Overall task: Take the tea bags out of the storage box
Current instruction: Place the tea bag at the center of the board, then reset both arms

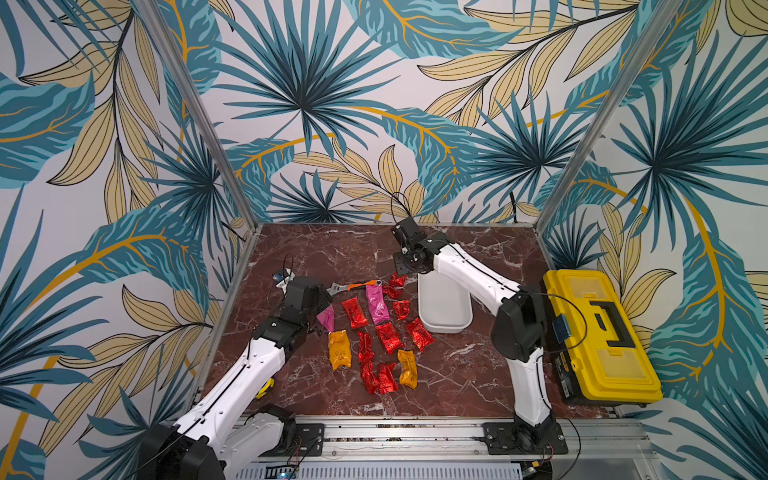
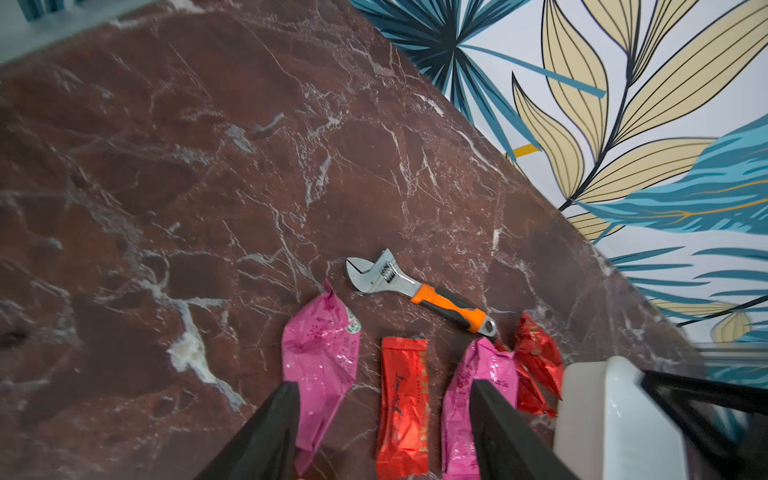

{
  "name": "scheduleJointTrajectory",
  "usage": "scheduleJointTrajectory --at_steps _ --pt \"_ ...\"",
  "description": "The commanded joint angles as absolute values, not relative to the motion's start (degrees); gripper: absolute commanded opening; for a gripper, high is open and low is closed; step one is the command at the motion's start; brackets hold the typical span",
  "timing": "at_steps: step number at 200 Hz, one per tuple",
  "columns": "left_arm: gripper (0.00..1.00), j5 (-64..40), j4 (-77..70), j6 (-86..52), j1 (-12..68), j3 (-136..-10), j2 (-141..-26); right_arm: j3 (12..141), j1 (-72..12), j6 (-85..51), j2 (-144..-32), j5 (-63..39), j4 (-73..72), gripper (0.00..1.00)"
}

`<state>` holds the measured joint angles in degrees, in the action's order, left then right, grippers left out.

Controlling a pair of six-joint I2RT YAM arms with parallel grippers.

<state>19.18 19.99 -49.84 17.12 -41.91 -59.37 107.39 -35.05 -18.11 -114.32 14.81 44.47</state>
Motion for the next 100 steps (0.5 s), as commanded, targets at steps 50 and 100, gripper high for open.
scheduleJointTrajectory --at_steps 50,100 --pt "1.0 29.28 -1.25 -30.54 10.42 -34.19 -61.51 58.77 -29.7 -20.9 -75.02 31.98 20.85 0.7" --pt "1.0 21.03 -16.51 -16.37 1.89 -27.11 -65.75 38.26 -13.06 -17.04 -71.61 27.03 -4.07 0.91"
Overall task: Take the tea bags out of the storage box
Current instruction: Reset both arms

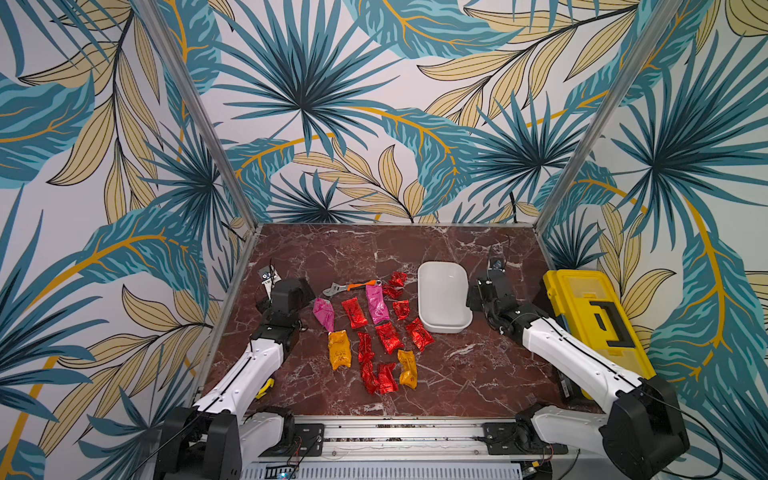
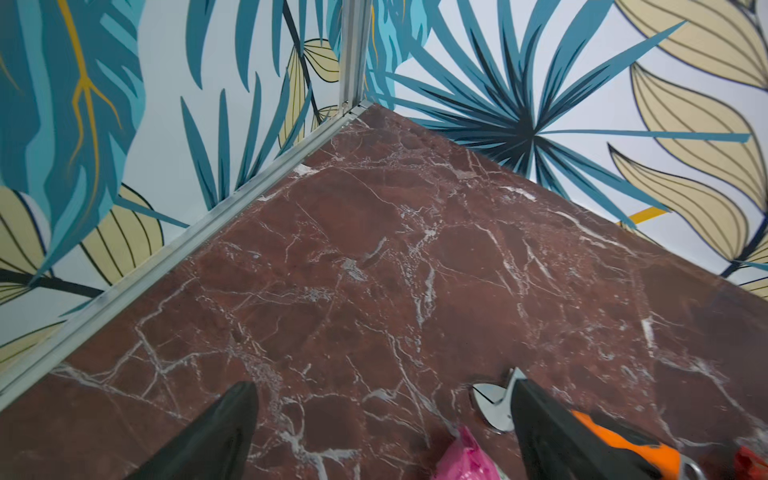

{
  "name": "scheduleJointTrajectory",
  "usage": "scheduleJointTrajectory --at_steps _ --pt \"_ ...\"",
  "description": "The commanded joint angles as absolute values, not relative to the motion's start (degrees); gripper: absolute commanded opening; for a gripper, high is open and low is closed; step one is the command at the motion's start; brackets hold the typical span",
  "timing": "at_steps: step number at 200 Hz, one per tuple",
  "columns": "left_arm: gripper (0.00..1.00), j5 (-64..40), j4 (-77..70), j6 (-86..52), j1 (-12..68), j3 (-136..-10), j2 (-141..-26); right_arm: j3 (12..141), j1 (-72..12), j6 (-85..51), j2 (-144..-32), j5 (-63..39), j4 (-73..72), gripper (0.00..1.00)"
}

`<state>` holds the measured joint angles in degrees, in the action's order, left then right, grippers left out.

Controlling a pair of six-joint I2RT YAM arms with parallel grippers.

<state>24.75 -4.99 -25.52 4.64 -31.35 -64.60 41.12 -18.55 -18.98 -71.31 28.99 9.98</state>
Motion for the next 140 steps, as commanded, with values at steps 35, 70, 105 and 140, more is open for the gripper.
scheduleJointTrajectory --at_steps 35,70,105,140 --pt "1.0 18.41 -22.7 -12.22 -0.12 -23.64 -68.62 37.98 -11.6 -6.02 -72.42 29.12 -9.73 0.92" --pt "1.0 15.55 -28.82 -9.73 -1.21 -23.33 -73.79 29.43 -6.93 -0.33 -79.72 26.06 -30.21 0.92" --pt "1.0 13.13 -36.89 -5.1 -1.74 -22.44 -76.45 27.58 -4.95 -0.97 -85.22 17.11 -40.7 0.93" --pt "1.0 9.82 -42.73 -4.17 -2.85 -23.25 -80.29 22.55 -3.57 -0.76 -87.31 13.49 -52.75 0.94"
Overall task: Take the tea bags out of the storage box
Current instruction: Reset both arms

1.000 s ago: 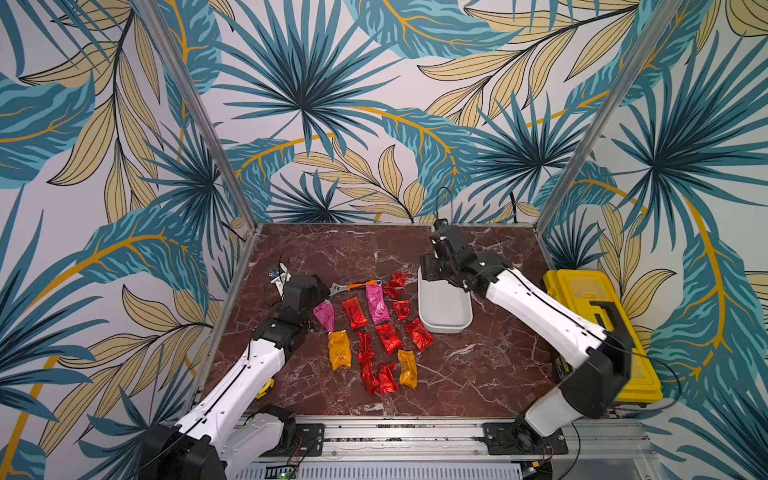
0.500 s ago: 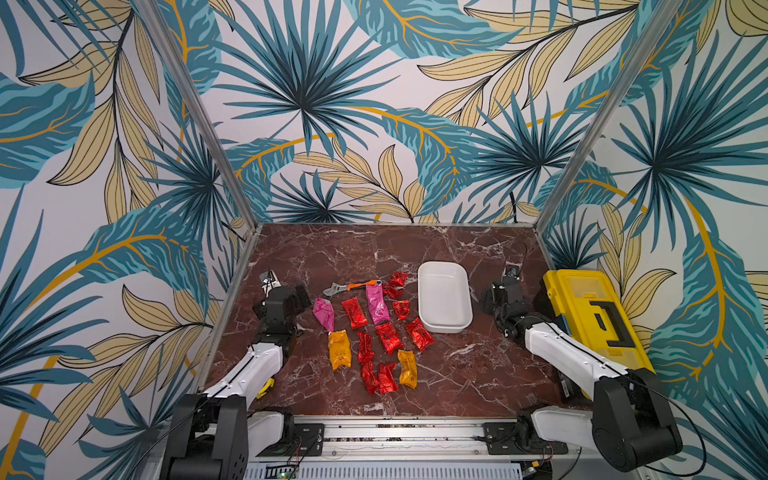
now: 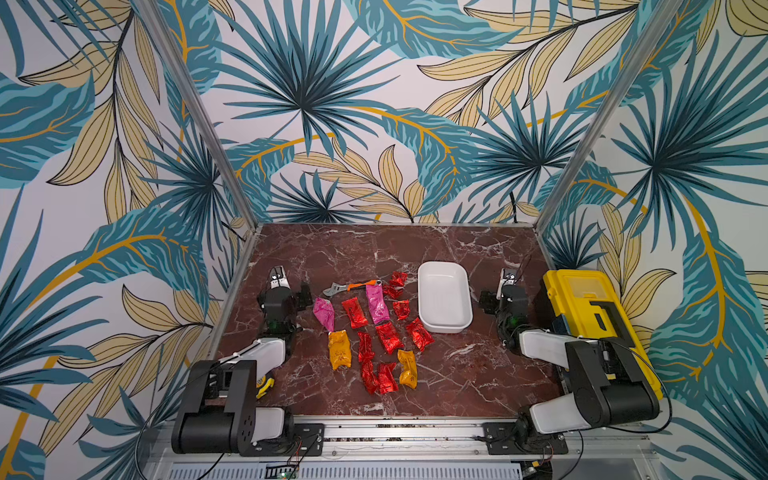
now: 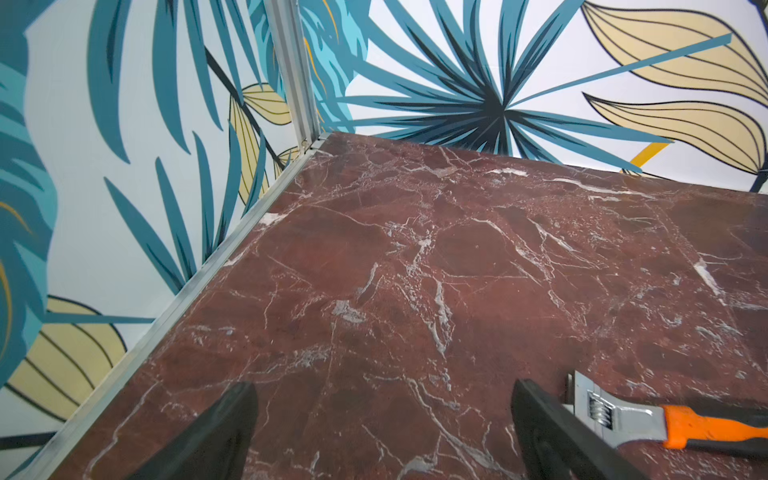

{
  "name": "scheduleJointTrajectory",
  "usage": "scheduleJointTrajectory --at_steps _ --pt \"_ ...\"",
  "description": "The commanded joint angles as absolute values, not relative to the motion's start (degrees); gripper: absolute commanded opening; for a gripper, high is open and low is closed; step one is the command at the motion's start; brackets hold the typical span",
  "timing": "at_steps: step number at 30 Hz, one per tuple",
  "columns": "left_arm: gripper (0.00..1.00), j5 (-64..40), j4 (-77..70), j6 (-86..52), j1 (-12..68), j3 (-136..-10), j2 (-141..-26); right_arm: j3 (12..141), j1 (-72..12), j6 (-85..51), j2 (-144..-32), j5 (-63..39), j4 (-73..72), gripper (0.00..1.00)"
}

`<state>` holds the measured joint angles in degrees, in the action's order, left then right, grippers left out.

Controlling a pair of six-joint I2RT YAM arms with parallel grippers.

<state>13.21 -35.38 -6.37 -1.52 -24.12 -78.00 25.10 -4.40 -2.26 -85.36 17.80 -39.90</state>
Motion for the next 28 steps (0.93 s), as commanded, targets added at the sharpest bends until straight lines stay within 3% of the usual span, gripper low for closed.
scheduleJointTrajectory --at_steps 1,4,8,11,18,28 --pt "1.0 9.7 -42.68 -4.28 -2.83 -23.31 -80.44 22.74 -3.54 -1.0 -87.03 13.47 -51.77 0.94" --pt "1.0 5.81 -47.72 -3.88 -2.85 -22.02 -83.93 22.95 -2.73 -1.49 -87.09 12.0 -51.0 0.94" --pt "1.0 4.86 -65.07 -3.46 -2.93 -16.97 -90.11 23.2 -2.39 -2.27 -86.61 11.75 -49.66 0.94" --pt "1.0 9.32 -57.0 -5.44 -2.81 -18.43 -87.2 23.29 -2.1 -2.46 -86.57 11.38 -49.38 0.94" --pt "1.0 0.37 -54.15 -0.91 -2.22 -21.7 -89.19 23.29 -2.02 -2.47 -86.53 11.24 -49.31 0.95" --pt "1.0 -0.12 -55.11 -0.9 -2.35 -21.51 -89.55 23.2 -2.07 -2.46 -86.4 11.21 -49.32 0.99"
